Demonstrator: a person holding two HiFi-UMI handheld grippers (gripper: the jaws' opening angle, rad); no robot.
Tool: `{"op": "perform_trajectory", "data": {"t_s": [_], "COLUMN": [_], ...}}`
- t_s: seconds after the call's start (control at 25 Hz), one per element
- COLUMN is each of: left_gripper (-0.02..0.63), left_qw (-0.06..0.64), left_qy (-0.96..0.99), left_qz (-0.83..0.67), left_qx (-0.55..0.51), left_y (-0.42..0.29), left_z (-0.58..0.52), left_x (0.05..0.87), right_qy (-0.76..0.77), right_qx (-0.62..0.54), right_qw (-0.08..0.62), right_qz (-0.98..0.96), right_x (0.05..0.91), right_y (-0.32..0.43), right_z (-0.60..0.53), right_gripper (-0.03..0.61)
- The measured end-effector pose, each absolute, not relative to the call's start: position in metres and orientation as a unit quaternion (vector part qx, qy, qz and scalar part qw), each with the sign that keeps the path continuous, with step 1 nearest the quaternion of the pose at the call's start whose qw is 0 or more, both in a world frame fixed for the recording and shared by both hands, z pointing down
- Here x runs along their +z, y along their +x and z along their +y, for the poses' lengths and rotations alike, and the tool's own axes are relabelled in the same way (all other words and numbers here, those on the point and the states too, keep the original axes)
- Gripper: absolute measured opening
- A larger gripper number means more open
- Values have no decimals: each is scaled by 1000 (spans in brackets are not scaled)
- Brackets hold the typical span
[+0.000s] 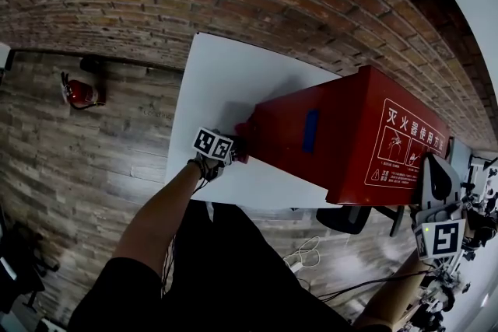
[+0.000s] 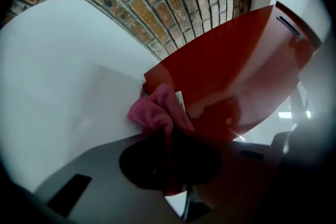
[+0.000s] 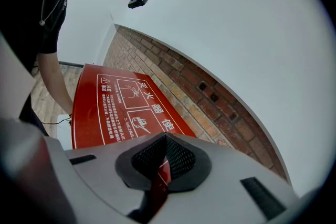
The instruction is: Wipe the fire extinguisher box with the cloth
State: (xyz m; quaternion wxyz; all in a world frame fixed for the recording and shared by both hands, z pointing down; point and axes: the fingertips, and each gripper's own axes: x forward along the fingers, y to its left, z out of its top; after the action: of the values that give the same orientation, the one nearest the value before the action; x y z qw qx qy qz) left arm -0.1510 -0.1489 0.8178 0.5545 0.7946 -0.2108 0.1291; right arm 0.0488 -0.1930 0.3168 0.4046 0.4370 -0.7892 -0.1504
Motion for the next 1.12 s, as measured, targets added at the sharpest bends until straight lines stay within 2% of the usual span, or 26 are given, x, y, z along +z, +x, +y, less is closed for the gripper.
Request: {"op": "perform_trajectory", "data": {"t_s": [1.12], "left_gripper": [52], "left_qw": [570], "left_qy": [796], "left_qz": [-196], "left_qx": [50], "left_y": [-149], "left_z": [-148], "left_x": [723], "right_qy": [440], "right_qx": [-149], "right_qw": [406], "right_qz": [-787], "right_x": [318], "right_y": [51], "right_z": [-193], "right_gripper": [15]}}
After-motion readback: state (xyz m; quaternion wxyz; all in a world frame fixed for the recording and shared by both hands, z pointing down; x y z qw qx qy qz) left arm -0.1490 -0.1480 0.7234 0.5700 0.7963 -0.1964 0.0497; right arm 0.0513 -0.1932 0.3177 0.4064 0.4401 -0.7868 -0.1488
